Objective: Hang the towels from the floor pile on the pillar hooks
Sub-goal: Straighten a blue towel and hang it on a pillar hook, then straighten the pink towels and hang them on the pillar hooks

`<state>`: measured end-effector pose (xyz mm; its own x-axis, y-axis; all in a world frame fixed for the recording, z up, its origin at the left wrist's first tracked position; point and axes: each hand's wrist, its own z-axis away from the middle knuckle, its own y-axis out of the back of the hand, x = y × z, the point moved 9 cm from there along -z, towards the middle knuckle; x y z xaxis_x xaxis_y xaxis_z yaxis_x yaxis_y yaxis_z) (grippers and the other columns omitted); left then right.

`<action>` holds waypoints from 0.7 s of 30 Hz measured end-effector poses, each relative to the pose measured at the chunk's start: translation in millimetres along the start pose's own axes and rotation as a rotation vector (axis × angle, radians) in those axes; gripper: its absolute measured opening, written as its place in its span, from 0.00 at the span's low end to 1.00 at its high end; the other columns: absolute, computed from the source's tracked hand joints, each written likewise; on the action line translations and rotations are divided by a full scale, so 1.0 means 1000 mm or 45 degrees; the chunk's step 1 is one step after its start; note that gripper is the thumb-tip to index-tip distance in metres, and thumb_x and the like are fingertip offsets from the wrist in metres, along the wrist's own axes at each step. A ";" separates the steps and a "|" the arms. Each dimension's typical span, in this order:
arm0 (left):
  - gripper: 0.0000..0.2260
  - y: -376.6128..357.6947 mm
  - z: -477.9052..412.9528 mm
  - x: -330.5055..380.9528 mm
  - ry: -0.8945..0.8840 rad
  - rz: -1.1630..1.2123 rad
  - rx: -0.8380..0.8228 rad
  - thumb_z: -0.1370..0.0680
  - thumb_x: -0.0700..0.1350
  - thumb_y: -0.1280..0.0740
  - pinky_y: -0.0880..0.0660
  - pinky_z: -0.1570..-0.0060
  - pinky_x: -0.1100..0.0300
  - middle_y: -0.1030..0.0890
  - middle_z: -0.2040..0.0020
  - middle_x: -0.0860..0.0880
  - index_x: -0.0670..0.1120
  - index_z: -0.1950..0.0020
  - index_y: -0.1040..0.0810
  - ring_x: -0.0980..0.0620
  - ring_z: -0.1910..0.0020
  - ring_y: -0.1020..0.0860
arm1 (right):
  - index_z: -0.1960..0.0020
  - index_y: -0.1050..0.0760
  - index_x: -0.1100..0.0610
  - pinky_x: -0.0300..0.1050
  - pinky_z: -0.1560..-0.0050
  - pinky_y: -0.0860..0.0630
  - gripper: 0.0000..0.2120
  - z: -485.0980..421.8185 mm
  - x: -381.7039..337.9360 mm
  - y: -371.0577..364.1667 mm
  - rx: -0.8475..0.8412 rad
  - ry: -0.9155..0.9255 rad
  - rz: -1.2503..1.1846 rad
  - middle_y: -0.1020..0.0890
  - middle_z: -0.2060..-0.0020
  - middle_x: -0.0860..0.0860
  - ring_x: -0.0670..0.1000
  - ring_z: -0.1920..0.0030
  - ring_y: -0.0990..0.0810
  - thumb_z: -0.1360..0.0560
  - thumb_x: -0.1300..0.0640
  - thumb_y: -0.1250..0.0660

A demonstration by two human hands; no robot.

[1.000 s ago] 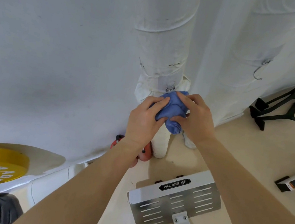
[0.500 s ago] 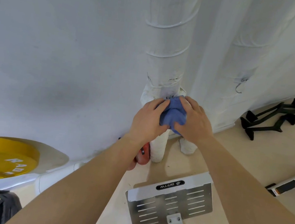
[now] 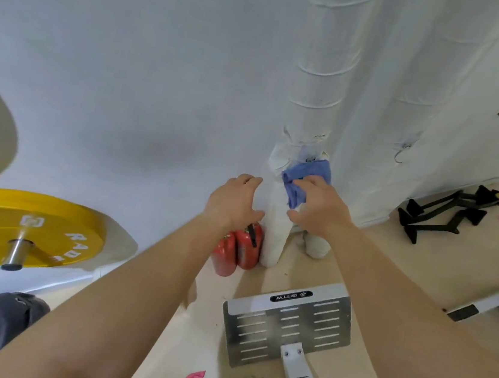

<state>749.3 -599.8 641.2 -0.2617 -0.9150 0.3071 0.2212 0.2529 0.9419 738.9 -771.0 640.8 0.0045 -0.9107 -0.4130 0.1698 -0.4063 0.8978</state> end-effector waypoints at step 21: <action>0.32 -0.051 0.514 -0.338 0.231 0.059 -0.266 0.24 0.55 0.32 0.27 0.37 0.47 0.32 0.28 0.46 0.48 0.23 0.36 0.44 0.30 0.30 | 0.29 0.29 0.50 0.54 0.35 0.27 0.27 0.334 -0.391 -0.294 -0.407 -0.008 0.251 0.31 0.32 0.55 0.60 0.34 0.27 0.26 0.46 0.32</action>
<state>343.9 -141.3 559.5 -0.0786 -0.9501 0.3019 0.4231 0.2424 0.8731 358.4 -319.9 589.0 0.0618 -0.9700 -0.2353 0.4654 -0.1805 0.8665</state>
